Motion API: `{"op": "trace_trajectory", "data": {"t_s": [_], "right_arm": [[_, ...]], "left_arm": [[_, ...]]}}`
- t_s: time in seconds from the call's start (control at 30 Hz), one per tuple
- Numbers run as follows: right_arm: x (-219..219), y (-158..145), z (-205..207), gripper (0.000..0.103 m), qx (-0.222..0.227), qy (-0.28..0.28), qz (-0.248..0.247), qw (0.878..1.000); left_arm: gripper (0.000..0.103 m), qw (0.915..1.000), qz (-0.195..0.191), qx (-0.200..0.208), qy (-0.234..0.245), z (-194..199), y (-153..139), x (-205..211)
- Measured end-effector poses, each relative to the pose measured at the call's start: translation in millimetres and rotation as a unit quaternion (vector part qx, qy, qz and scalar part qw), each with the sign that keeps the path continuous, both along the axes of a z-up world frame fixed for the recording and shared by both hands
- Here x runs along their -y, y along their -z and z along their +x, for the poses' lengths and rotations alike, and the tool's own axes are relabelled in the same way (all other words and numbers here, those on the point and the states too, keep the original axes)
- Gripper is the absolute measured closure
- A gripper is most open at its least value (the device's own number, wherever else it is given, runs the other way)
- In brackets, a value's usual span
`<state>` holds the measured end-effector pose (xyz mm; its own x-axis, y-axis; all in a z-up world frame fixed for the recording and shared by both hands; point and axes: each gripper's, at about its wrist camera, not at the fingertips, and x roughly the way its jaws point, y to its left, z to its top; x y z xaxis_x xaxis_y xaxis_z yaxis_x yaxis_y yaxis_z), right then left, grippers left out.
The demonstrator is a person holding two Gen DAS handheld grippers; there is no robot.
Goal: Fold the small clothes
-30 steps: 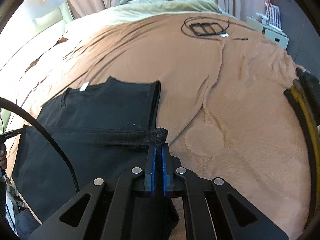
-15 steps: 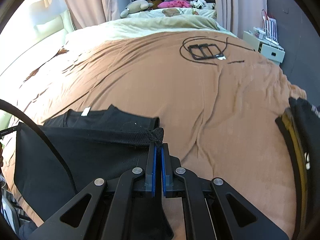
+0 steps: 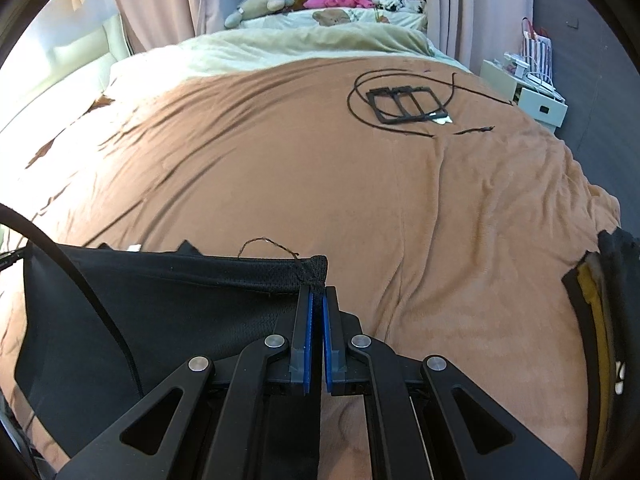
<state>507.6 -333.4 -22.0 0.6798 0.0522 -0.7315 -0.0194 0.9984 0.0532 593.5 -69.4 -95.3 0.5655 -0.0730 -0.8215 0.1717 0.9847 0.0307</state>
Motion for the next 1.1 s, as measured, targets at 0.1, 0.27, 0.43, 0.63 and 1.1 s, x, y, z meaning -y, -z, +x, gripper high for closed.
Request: {"op": "trace_trajectory", "data": {"t_s": [0.1, 0.27, 0.43, 0.63, 1.1], "right_arm": [[-1.0, 9.4, 17.3, 0.102, -0.012, 0.000, -0.007, 1.000], [0.3, 23.6, 43.0, 0.102, -0.029, 0.001, -0.015, 0.999], [-2.5, 33.0, 63.0, 0.102, -0.032, 0.006, -0.019, 0.999], [-3.5, 42.0, 79.8, 0.096, -0.040, 0.032, -0.023, 0.998], [-0.4, 3.0, 21.3, 0.034, -0.004, 0.009, 0.023, 1.000]], "left_arm": [[0.096, 0.9999, 0.006, -0.012, 0.000, 13.7, 12.7, 3.2], [0.096, 0.9995, 0.020, -0.022, -0.002, 28.0, 27.1, 7.2], [0.096, 0.9990, 0.030, -0.031, -0.005, 40.1, 38.5, 10.5], [0.092, 0.9980, 0.044, -0.044, -0.007, 51.3, 44.0, 14.5], [0.046, 0.9986, -0.008, -0.050, -0.014, 1.5, 16.1, -4.9]]}}
